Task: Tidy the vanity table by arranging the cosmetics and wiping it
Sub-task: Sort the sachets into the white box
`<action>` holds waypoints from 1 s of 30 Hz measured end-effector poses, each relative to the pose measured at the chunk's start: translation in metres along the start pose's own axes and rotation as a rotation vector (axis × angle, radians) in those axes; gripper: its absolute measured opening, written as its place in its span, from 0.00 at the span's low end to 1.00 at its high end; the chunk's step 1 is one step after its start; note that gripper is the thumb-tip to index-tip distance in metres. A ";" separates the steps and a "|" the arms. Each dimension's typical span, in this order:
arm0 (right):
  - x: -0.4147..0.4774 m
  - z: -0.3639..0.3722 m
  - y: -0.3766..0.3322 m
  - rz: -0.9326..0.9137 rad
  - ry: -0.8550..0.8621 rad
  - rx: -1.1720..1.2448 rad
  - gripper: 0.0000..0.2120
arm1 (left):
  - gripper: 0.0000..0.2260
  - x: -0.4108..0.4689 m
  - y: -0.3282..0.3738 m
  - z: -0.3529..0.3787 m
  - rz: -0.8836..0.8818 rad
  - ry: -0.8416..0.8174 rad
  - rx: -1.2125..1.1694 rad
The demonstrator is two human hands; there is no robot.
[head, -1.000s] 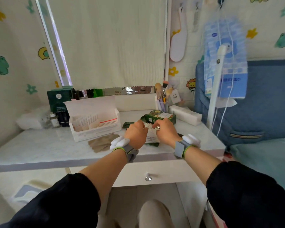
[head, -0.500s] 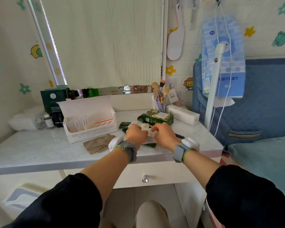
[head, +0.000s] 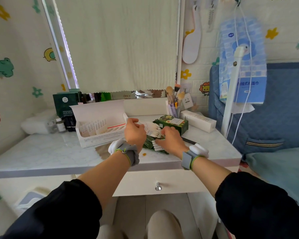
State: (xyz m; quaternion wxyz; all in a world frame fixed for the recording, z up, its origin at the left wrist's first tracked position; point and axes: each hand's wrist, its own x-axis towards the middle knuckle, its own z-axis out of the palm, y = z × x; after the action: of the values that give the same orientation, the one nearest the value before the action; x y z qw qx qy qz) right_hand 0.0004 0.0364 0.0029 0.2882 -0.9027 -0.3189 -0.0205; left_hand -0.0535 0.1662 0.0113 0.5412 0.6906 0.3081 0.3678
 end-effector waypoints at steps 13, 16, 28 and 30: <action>-0.009 0.012 -0.007 -0.033 -0.048 -0.239 0.24 | 0.08 -0.002 -0.005 -0.016 0.023 0.045 0.030; -0.012 0.008 -0.007 -0.064 0.026 -0.208 0.19 | 0.08 -0.003 -0.005 -0.016 0.019 0.040 0.037; -0.005 -0.002 -0.005 -0.176 0.243 -0.357 0.04 | 0.07 -0.005 -0.002 -0.023 0.067 0.016 0.049; -0.001 -0.007 -0.009 -0.160 0.297 -0.316 0.06 | 0.07 -0.005 -0.001 -0.026 0.083 0.019 0.051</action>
State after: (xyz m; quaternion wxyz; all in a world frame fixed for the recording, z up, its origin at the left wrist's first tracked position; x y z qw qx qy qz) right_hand -0.0048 0.0379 0.0128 0.1847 -0.8954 -0.3364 -0.2258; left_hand -0.0781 0.1763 0.0133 0.5045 0.7129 0.2937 0.3886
